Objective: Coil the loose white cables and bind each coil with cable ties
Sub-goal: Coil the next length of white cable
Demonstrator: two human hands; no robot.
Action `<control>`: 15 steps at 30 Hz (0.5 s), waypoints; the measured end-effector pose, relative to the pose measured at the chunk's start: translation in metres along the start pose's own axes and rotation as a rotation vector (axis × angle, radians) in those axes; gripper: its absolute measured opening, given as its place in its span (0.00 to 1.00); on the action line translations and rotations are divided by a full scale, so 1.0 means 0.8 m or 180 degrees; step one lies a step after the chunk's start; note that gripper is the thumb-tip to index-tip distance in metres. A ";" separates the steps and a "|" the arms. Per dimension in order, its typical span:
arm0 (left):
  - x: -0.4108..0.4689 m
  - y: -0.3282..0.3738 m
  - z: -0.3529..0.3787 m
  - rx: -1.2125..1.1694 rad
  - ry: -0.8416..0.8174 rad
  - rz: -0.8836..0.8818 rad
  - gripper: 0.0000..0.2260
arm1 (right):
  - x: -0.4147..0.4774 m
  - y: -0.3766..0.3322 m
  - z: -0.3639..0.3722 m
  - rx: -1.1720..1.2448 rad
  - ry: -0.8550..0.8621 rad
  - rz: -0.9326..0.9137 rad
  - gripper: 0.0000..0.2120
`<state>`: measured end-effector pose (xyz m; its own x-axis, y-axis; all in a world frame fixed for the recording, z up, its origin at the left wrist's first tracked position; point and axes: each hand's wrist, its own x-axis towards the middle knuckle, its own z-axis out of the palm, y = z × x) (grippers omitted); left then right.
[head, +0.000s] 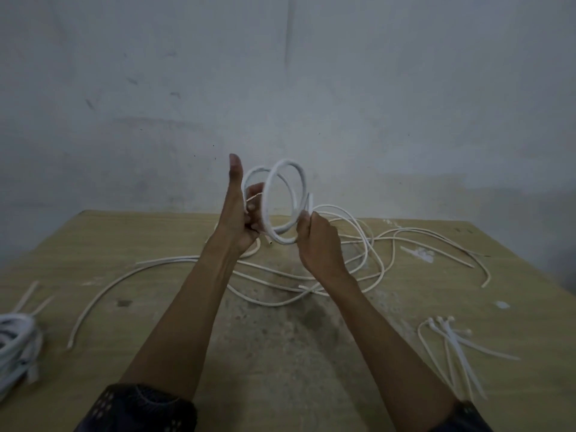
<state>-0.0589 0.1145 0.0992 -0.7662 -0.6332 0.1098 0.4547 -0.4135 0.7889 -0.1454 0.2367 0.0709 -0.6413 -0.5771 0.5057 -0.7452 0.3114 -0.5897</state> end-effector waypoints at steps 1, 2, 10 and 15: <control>-0.002 -0.001 0.001 0.0210 -0.0002 0.0032 0.28 | 0.002 0.006 -0.003 -0.0290 -0.0027 0.0002 0.20; -0.002 -0.003 0.001 0.0411 0.0010 0.0075 0.28 | 0.000 0.008 -0.004 -0.0537 -0.0042 -0.0014 0.21; 0.002 -0.028 0.011 0.0590 -0.0047 -0.0085 0.26 | 0.004 0.007 -0.016 -0.1525 -0.0151 0.0127 0.20; 0.008 -0.032 0.005 0.0258 -0.0028 -0.0194 0.20 | 0.017 0.027 -0.017 -0.0849 0.0090 0.0162 0.19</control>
<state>-0.0772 0.1231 0.0823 -0.7954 -0.6026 0.0652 0.3693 -0.3965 0.8405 -0.1730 0.2456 0.0736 -0.6813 -0.5355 0.4991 -0.7312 0.5296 -0.4300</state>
